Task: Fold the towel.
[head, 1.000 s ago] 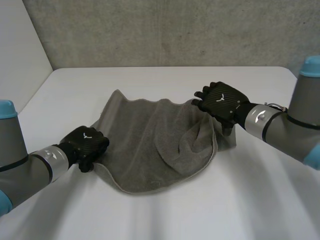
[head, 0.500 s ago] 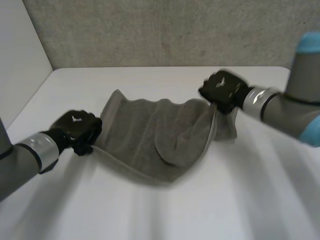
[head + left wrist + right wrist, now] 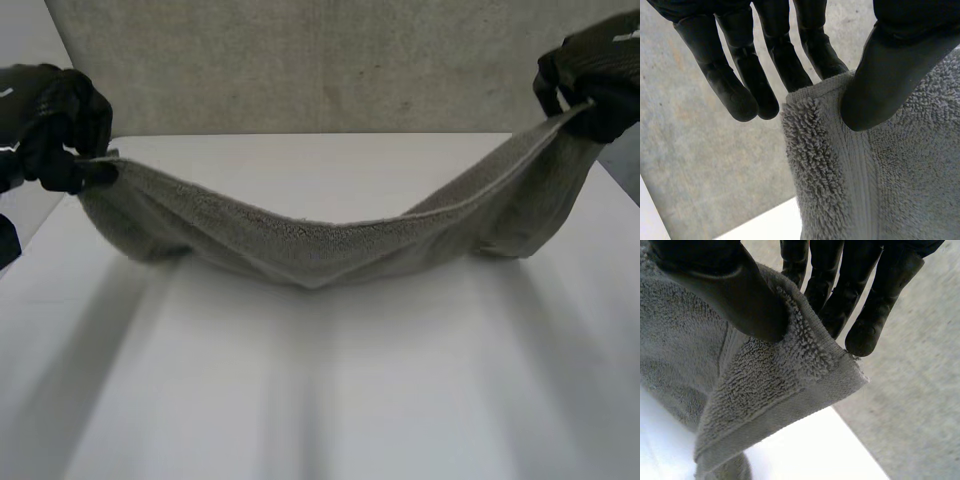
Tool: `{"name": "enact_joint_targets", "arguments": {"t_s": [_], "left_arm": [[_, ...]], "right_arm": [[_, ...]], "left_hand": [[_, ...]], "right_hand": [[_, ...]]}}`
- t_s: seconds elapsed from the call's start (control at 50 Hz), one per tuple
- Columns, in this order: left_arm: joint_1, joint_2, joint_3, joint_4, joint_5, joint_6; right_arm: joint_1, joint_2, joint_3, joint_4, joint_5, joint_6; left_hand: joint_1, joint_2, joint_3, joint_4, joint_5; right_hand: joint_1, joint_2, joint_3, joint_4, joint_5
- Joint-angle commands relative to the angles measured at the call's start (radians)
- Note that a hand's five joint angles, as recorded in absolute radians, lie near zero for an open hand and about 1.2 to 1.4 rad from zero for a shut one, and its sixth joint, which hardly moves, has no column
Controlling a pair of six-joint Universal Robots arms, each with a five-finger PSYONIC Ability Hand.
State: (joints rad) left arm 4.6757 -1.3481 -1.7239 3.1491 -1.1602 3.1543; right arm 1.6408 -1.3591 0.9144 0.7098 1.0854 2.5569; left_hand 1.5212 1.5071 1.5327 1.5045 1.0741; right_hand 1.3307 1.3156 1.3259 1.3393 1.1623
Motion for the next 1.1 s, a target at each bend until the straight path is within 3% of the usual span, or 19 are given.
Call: {"name": "enact_joint_targets", "arguments": {"t_s": [0.02, 0.1, 0.14, 0.2, 0.28, 0.3, 0.36, 0.4, 0.42, 0.46, 0.5, 0.6, 0.72, 0.84, 1.1], "left_arm": [[-0.003, -0.219, -0.017, 0.002, -0.003, 0.016], [-0.006, -0.355, 0.026, 0.002, -0.007, 0.033], [-0.019, -0.497, 0.129, -0.009, -0.028, 0.058], [-0.032, -0.556, 0.201, -0.015, -0.045, 0.069], [-0.112, -0.655, 0.470, -0.060, -0.094, 0.075], [-0.120, -0.661, 0.565, -0.063, -0.104, 0.069], [-0.127, -0.661, 0.661, -0.057, -0.118, 0.061], [-0.146, -0.652, 0.835, 0.004, -0.180, 0.026], [-0.146, -0.652, 0.836, 0.005, -0.180, 0.026], [-0.176, -0.640, 0.940, 0.142, -0.260, -0.034], [-0.183, -0.620, 0.951, 0.217, -0.285, -0.052], [-0.192, -0.583, 0.934, 0.359, -0.268, -0.080], [-0.184, -0.611, 0.804, 0.365, -0.242, -0.077], [-0.160, -0.620, 0.600, 0.388, -0.230, -0.074], [-0.074, -0.717, 0.158, 0.597, -0.070, -0.044]], "right_arm": [[0.046, 0.116, 0.093, 0.031, 0.039, -0.186], [0.113, 0.218, 0.081, 0.043, 0.128, -0.287], [0.186, 0.319, 0.016, 0.039, 0.244, -0.329], [0.214, 0.364, -0.042, 0.033, 0.288, -0.333], [0.266, 0.477, -0.339, -0.057, 0.324, -0.308], [0.275, 0.500, -0.471, -0.116, 0.329, -0.276], [0.284, 0.511, -0.601, -0.185, 0.326, -0.211], [0.283, 0.512, -0.808, -0.368, 0.327, -0.024], [0.283, 0.512, -0.809, -0.369, 0.327, -0.023], [0.269, 0.508, -0.911, -0.522, 0.321, 0.154], [0.258, 0.505, -0.917, -0.544, 0.315, 0.199], [0.244, 0.505, -0.875, -0.501, 0.282, 0.174], [0.251, 0.514, -0.754, -0.397, 0.203, 0.065], [0.258, 0.526, -0.647, -0.378, 0.192, 0.034], [0.271, 0.552, -0.018, -0.466, 0.140, -0.110]], "left_hand": [[-0.125, -0.111, -0.136, -0.108, 0.148], [-0.125, -0.111, -0.136, -0.108, 0.148], [-0.125, -0.111, -0.136, -0.108, 0.148], [-0.125, -0.111, -0.136, -0.108, 0.148], [-0.125, -0.111, -0.136, -0.108, 0.148], [-0.125, -0.111, -0.136, -0.108, 0.148], [-0.125, -0.111, -0.136, -0.108, 0.148], [-0.125, -0.111, -0.136, -0.108, 0.148], [-0.125, -0.111, -0.136, -0.108, 0.148], [-0.125, -0.111, -0.136, -0.108, 0.148], [-0.125, -0.111, -0.136, -0.108, 0.148], [-0.125, -0.111, -0.136, -0.108, 0.148], [-0.125, -0.111, -0.136, -0.108, 0.148], [-0.125, -0.111, -0.136, -0.108, 0.148], [-0.125, -0.111, -0.136, -0.108, 0.148]], "right_hand": [[0.066, 0.081, 0.070, 0.057, 0.059], [0.066, 0.081, 0.070, 0.057, 0.059], [0.066, 0.081, 0.070, 0.057, 0.059], [0.066, 0.081, 0.070, 0.057, 0.059], [0.066, 0.081, 0.070, 0.057, 0.059], [0.066, 0.081, 0.070, 0.057, 0.059], [0.066, 0.081, 0.070, 0.057, 0.059], [0.066, 0.081, 0.070, 0.057, 0.059], [0.066, 0.081, 0.070, 0.057, 0.059], [0.066, 0.081, 0.070, 0.057, 0.059], [0.066, 0.081, 0.070, 0.057, 0.059], [0.066, 0.081, 0.070, 0.057, 0.059], [0.066, 0.081, 0.070, 0.057, 0.059], [0.066, 0.081, 0.070, 0.057, 0.059], [0.066, 0.081, 0.070, 0.057, 0.059]]}}
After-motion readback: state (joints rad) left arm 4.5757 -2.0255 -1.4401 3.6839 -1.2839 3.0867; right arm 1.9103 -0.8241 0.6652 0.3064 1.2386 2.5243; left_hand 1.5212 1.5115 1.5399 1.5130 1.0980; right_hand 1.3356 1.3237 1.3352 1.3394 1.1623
